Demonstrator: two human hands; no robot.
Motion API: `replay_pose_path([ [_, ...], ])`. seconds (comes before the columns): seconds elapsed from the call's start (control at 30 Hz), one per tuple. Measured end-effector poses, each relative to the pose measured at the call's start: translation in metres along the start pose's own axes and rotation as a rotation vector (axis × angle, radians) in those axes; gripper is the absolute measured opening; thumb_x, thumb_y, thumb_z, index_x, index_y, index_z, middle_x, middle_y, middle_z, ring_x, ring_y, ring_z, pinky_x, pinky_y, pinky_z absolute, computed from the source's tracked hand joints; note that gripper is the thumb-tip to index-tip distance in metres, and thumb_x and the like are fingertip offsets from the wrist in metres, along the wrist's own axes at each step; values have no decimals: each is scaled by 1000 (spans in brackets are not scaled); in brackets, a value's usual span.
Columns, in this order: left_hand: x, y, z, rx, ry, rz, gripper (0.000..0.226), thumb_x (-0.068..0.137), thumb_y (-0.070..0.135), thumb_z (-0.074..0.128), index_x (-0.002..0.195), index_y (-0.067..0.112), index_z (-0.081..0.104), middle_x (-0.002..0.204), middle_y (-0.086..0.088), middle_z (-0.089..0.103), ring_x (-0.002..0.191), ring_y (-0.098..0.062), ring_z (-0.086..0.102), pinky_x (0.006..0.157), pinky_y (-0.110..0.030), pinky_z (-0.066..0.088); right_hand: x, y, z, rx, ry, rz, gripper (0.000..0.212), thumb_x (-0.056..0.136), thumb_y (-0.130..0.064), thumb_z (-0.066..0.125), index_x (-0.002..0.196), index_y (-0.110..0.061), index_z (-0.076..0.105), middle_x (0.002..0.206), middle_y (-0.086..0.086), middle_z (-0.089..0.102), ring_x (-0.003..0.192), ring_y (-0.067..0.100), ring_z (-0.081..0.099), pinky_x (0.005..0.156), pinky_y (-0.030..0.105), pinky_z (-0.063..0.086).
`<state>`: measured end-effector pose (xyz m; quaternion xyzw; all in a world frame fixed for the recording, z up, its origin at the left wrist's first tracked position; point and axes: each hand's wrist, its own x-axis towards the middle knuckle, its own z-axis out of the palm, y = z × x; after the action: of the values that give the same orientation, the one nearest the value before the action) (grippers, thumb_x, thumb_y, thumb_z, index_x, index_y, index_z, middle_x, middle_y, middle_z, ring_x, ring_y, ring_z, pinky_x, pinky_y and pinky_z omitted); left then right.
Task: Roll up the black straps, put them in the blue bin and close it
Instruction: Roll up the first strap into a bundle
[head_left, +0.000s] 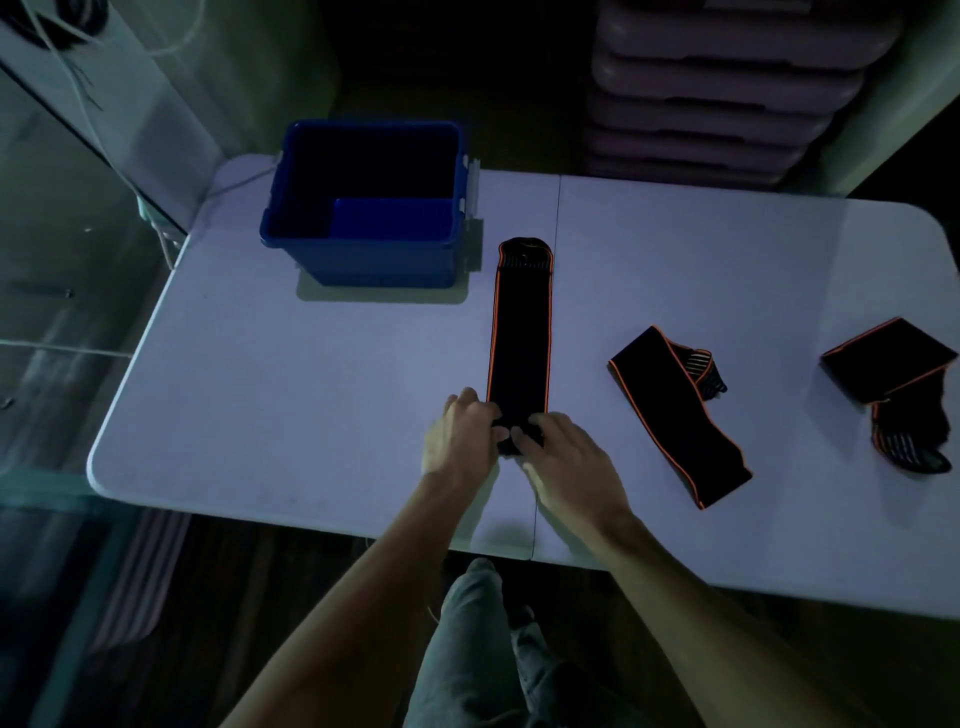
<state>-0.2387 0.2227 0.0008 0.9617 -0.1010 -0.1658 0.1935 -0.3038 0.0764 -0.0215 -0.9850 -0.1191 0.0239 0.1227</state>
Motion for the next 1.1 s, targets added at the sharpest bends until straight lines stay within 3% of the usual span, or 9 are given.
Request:
replay_pose_path([
  [0.13, -3, 5, 0, 105, 32, 32, 24, 95, 22, 58, 117, 13, 57, 112, -8, 56, 110, -26, 52, 69, -35, 44, 3, -2, 1, -50, 16, -6, 35, 79, -12, 74, 112, -13, 63, 104, 7, 64, 97, 25, 62, 83, 35, 55],
  [0.3, -8, 0, -4, 172, -61, 155, 27, 92, 13, 55, 118, 11, 59, 124, -5, 51, 119, -24, 47, 84, -38, 47, 17, -6, -8, -4, -58, 68, 41, 63, -8, 83, 100, -15, 67, 92, 4, 64, 87, 24, 63, 71, 32, 55],
  [0.43, -10, -4, -2, 218, -94, 165, 36, 90, 13, 57, 126, 14, 56, 131, -3, 48, 124, -24, 45, 88, -39, 47, 22, -6, -15, 67, -106, 100, 32, 83, -12, 67, 115, -16, 63, 107, 4, 62, 102, 24, 58, 82, 34, 52],
  [0.6, 7, 3, -16, 204, -137, 153, 26, 88, 14, 56, 113, 14, 64, 119, -4, 56, 118, -24, 49, 82, -39, 48, 32, 1, -20, 180, -173, 174, 33, 90, -15, 51, 122, -17, 59, 114, 4, 60, 108, 23, 54, 90, 37, 51],
  [0.73, 27, 3, -33, 278, -267, 163, 30, 91, 23, 54, 118, 17, 64, 122, -4, 54, 119, -25, 48, 83, -40, 47, 42, 7, -19, 241, -204, 238, 32, 94, -20, 45, 124, -17, 56, 120, 4, 55, 109, 22, 51, 87, 39, 51],
  [0.87, 46, 9, -38, 349, -335, 175, 32, 90, 21, 55, 120, 14, 62, 124, -6, 53, 120, -26, 47, 86, -41, 47, 45, 3, -16, 178, -62, 211, 31, 94, -17, 53, 125, -14, 55, 121, 5, 50, 107, 23, 50, 78, 38, 56],
  [0.97, 57, 13, -40, 387, -355, 175, 29, 89, 21, 57, 116, 14, 61, 120, -7, 61, 115, -27, 55, 81, -39, 47, 46, 3, -11, 146, -55, 178, 35, 88, -10, 60, 123, -14, 53, 116, 6, 55, 103, 24, 55, 73, 38, 57],
  [1.1, 60, 12, -42, 310, -266, 155, 25, 88, 16, 57, 113, 14, 55, 110, -9, 64, 104, -32, 62, 71, -38, 44, 55, 4, -11, 180, -55, 254, 38, 91, -8, 56, 128, -14, 53, 120, 8, 59, 105, 26, 57, 76, 42, 58],
])
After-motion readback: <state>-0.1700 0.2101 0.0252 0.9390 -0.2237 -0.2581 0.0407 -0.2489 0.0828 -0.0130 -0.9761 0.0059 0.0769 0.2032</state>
